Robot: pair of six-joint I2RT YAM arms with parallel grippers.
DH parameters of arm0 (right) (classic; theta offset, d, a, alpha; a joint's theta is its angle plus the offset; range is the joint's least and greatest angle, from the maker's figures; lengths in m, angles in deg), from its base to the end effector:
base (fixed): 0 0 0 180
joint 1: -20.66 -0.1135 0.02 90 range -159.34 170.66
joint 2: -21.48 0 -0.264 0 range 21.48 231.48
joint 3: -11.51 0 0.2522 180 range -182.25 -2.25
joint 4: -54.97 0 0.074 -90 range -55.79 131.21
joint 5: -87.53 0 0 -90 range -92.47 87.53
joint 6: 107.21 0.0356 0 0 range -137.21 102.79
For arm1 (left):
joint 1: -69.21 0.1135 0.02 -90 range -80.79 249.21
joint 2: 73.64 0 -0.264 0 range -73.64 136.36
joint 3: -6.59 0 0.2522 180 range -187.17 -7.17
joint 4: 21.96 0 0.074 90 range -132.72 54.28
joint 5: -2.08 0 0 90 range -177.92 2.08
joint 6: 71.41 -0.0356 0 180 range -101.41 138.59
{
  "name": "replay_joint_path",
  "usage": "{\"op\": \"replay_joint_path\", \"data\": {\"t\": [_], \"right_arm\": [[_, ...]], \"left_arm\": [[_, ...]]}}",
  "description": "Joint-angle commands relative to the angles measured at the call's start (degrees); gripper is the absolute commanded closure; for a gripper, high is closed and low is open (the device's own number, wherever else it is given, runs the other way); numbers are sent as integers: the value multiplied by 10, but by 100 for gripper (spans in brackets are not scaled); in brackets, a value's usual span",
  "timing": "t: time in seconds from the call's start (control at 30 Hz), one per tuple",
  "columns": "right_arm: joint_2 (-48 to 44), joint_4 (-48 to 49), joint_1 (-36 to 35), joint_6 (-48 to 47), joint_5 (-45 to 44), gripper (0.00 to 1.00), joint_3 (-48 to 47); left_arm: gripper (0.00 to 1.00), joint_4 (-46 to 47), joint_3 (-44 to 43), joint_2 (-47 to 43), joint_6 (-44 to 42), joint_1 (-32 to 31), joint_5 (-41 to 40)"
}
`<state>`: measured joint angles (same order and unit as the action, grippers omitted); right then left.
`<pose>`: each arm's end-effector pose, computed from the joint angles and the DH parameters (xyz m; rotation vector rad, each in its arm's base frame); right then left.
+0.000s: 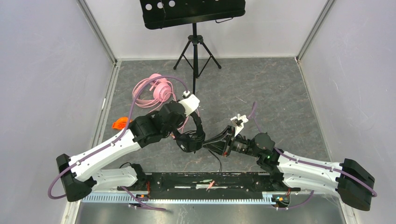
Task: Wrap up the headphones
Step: Wrap the headphones around the headphones.
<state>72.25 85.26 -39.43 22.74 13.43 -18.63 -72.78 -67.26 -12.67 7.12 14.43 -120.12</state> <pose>0.0892 0.1746 0.2473 -0.5413 1.5318 1.5988 0.1423 -0.1687 0.3365 0.9008 1.9230 0.1851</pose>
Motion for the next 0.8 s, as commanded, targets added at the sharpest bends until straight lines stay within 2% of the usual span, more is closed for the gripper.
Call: {"op": "replay_joint_path", "data": {"t": [0.0,0.07,0.13,0.2,0.23,0.33,0.37,0.5,0.63,0.77], "right_arm": [[-11,81,-10,28,50,76,-43],[-12,75,-10,26,48,77,-44],[-12,67,-10,22,46,87,-44],[-14,50,-10,16,38,91,-48],[-15,42,-10,12,34,90,-50],[-17,38,-10,12,29,77,-53],[-18,38,-10,12,28,76,-55],[-14,37,-10,17,30,79,-63],[-3,25,-10,17,29,75,-72],[5,24,-10,24,25,79,-73]], "left_arm": [[98,-10,-27,18,57,7,-98],[98,-14,-31,20,71,7,-100],[98,-18,-36,21,86,7,-102],[98,-24,-41,22,102,8,-106],[98,-27,-43,24,108,7,-106],[98,-34,-47,27,136,7,-108],[98,-36,-49,29,144,7,-110],[98,-43,-53,40,171,7,-110],[98,-50,-57,52,194,7,-112],[98,-52,-58,57,213,7,-113]]}}
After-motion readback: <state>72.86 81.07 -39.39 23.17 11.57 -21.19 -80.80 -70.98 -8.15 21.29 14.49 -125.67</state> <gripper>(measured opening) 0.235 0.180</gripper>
